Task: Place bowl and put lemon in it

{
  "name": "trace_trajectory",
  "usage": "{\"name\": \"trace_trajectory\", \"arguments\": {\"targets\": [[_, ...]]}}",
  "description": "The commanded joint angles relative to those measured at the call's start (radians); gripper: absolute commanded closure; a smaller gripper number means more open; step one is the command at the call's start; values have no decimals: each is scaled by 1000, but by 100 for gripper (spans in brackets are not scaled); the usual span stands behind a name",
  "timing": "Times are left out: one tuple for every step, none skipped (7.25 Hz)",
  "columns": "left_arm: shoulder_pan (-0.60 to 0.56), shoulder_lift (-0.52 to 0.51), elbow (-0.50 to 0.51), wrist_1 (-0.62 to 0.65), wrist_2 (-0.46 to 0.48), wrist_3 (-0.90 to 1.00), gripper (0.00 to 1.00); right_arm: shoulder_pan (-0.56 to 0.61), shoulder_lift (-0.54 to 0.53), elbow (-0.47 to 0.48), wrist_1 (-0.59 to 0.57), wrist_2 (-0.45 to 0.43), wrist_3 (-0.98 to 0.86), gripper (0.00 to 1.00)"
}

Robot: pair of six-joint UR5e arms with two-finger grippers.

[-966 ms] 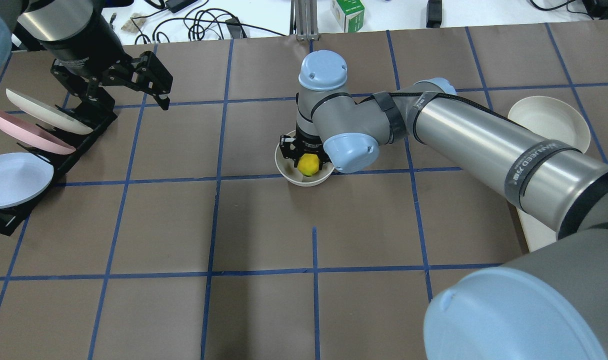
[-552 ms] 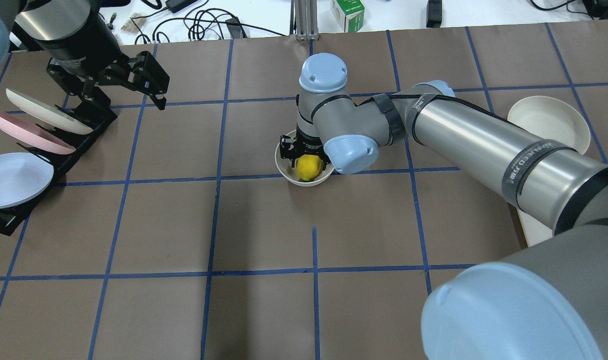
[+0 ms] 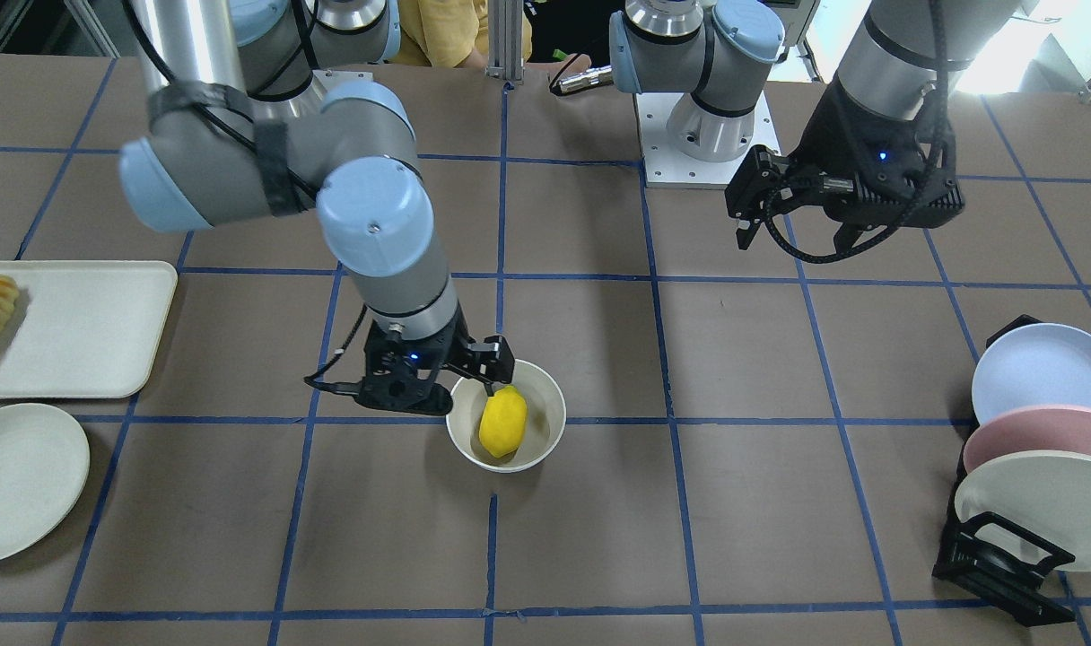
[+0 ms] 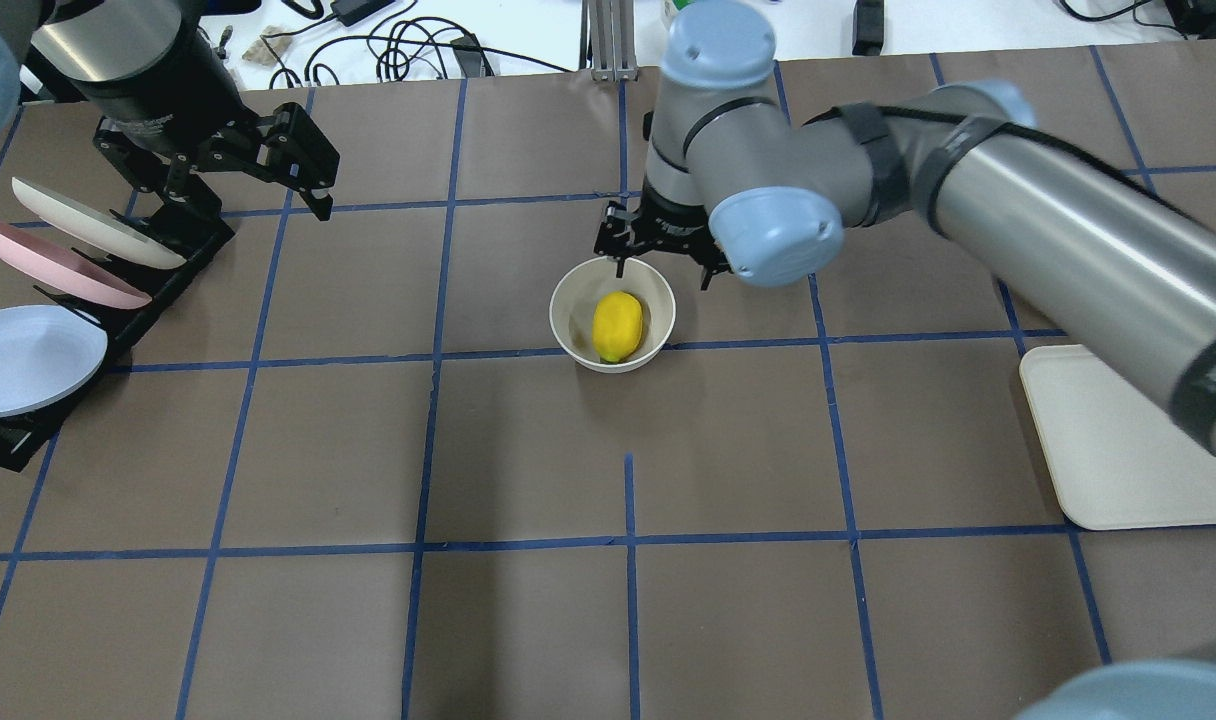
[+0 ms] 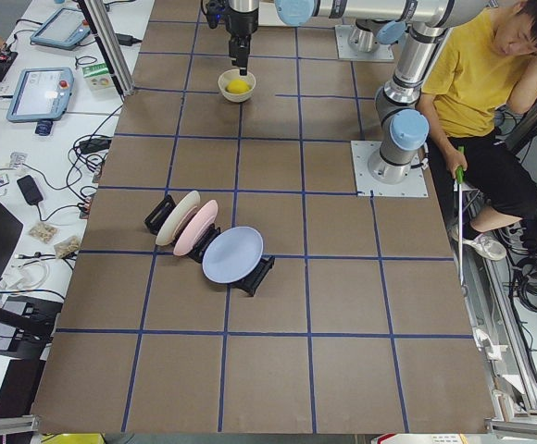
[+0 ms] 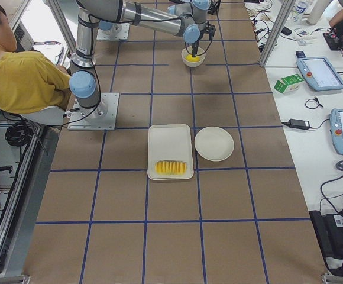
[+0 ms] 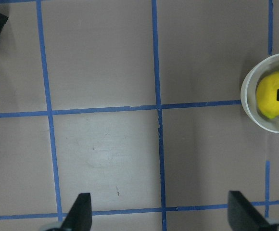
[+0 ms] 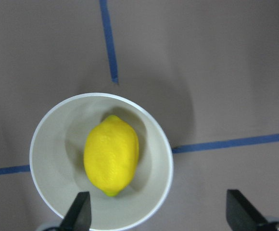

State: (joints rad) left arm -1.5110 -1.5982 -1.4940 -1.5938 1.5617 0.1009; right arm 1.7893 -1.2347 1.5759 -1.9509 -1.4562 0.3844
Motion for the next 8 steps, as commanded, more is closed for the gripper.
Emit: {"name": "trace_trajectory", "arguments": {"targets": [[0, 0, 0, 0, 0, -1, 0, -173, -151, -13, 209, -21, -119, 0], [0, 0, 0, 0, 1, -1, 0, -245, -173, -16, 287, -57, -174, 0], [0, 1, 0, 0, 1, -1, 0, -290, -221, -14, 372, -58, -194, 0], [0, 0, -5, 0, 1, -1, 0, -309, -241, -14, 383, -64, -269, 0], [0, 0, -5, 0, 1, -1, 0, -309, -274, -7, 383, -79, -271, 0], [0, 1, -6, 0, 1, -1, 0, -303, -299, -2, 383, -135, -277, 0], [0, 0, -6, 0, 0, -1, 0, -277, -302, -4, 377, -176, -269, 0], [0, 4, -5, 0, 3, -1, 0, -224, -302, -5, 368, -170, -268, 0]]}}
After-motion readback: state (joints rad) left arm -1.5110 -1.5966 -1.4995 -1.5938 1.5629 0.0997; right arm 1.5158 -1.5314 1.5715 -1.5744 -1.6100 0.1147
